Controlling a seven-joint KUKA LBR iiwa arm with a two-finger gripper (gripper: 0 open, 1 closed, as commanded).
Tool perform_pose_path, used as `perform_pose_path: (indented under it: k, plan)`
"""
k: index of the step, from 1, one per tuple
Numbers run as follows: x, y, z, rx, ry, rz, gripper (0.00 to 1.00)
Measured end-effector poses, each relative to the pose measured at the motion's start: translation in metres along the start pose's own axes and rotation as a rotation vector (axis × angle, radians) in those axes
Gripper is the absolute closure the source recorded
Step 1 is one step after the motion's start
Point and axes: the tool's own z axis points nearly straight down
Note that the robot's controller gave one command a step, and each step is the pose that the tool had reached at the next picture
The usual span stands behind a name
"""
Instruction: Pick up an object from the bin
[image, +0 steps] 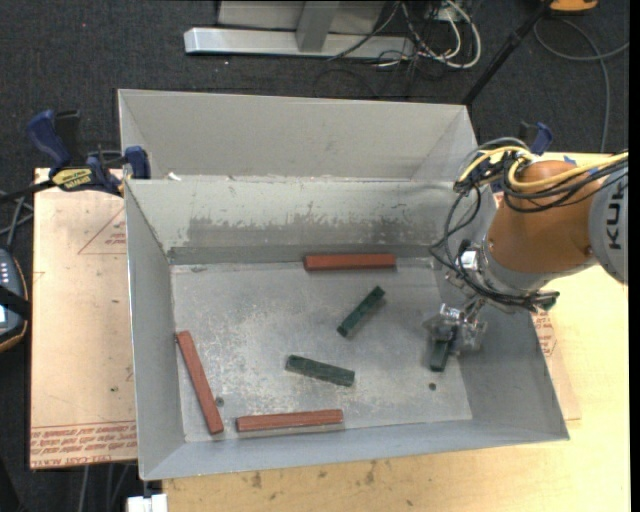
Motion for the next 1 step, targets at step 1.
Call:
perform_pose_path:
  k: [1]
  plan:
    - [0.0000, 0.0000, 0.0000, 0.000, 0.000, 0.000, 1.00]
